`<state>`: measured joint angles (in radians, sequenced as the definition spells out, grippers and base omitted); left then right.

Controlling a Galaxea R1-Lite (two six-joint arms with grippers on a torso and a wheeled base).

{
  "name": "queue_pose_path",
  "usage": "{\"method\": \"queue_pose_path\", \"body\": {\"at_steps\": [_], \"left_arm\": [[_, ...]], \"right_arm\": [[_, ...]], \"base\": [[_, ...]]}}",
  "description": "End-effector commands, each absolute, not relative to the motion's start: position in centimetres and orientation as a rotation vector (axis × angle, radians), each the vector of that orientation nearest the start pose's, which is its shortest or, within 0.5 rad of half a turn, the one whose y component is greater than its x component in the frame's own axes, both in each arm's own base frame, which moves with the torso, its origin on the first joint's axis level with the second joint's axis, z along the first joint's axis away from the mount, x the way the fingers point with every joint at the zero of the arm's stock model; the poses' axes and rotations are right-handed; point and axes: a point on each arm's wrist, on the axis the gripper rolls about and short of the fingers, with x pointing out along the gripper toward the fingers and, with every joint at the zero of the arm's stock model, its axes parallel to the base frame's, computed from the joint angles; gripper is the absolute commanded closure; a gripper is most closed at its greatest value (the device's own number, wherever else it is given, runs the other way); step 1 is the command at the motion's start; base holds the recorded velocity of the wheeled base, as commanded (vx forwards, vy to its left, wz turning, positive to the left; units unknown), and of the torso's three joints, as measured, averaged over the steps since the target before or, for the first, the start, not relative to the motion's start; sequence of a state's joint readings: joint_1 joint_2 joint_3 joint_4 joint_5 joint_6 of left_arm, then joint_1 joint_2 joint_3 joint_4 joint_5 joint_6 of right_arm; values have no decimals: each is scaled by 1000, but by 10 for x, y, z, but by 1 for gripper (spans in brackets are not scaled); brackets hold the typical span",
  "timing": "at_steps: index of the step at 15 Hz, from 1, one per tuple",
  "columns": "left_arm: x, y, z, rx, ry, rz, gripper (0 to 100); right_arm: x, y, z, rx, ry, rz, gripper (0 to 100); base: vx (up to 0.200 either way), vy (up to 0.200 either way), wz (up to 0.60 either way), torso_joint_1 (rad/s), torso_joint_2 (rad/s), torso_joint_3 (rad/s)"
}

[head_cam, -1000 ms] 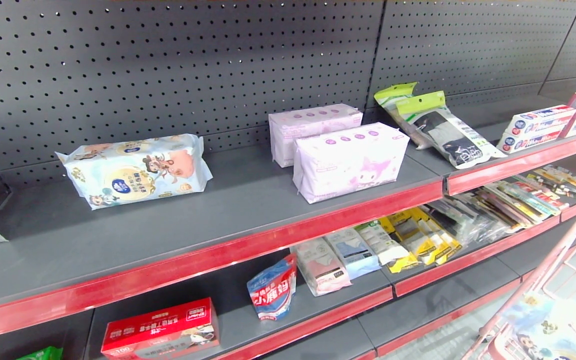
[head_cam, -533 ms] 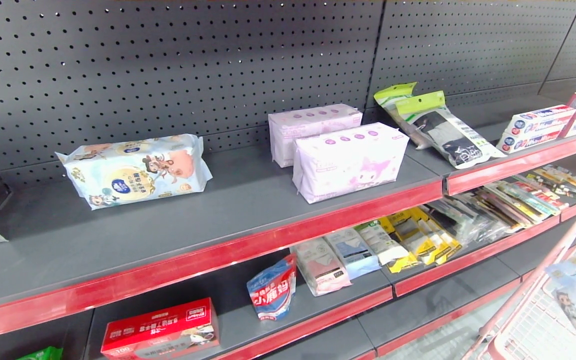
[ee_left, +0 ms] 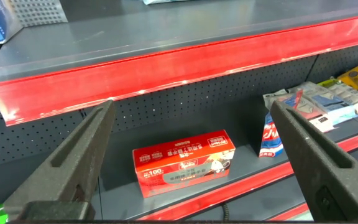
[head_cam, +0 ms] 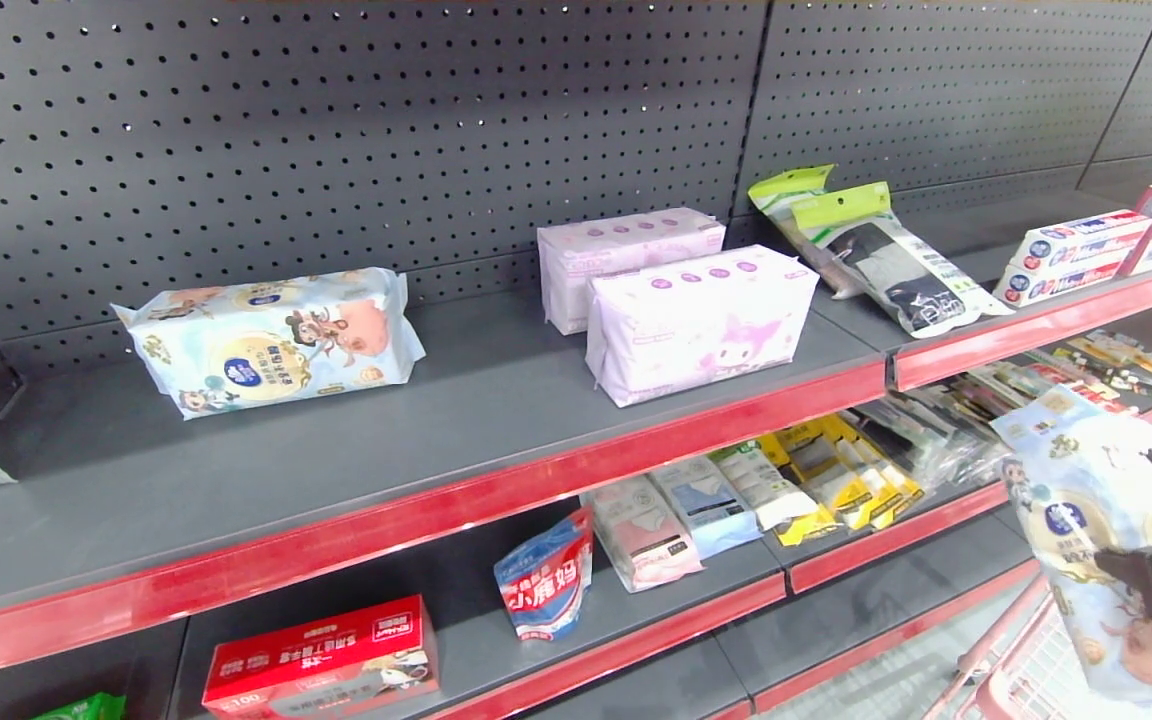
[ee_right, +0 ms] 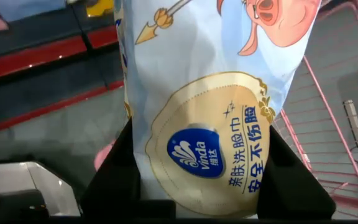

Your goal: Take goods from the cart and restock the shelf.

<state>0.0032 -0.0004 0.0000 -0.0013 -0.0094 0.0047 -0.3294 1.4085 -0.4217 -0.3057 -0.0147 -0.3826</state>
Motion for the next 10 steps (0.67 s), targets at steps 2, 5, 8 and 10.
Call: {"method": "queue_pose_path", "body": {"at_steps": [2,5,8,10], "left_arm": [[-23,0,76,5,-2,-6,0],[-23,0,76,5,-2,-6,0],[-23,0,76,5,-2,-6,0],[-23,0,76,5,-2,-6,0]], "right_arm": [[176,-8,157,-254,562,-166,100],[148,10,172,-252,481,-65,100],[123,25,183,-178,378,41,100],[99,25,188,-193,290,90,100]], "base": [[0,0,0,0,0,0],[0,0,0,0,0,0],[0,0,0,0,0,0],[0,0,0,0,0,0]]}}
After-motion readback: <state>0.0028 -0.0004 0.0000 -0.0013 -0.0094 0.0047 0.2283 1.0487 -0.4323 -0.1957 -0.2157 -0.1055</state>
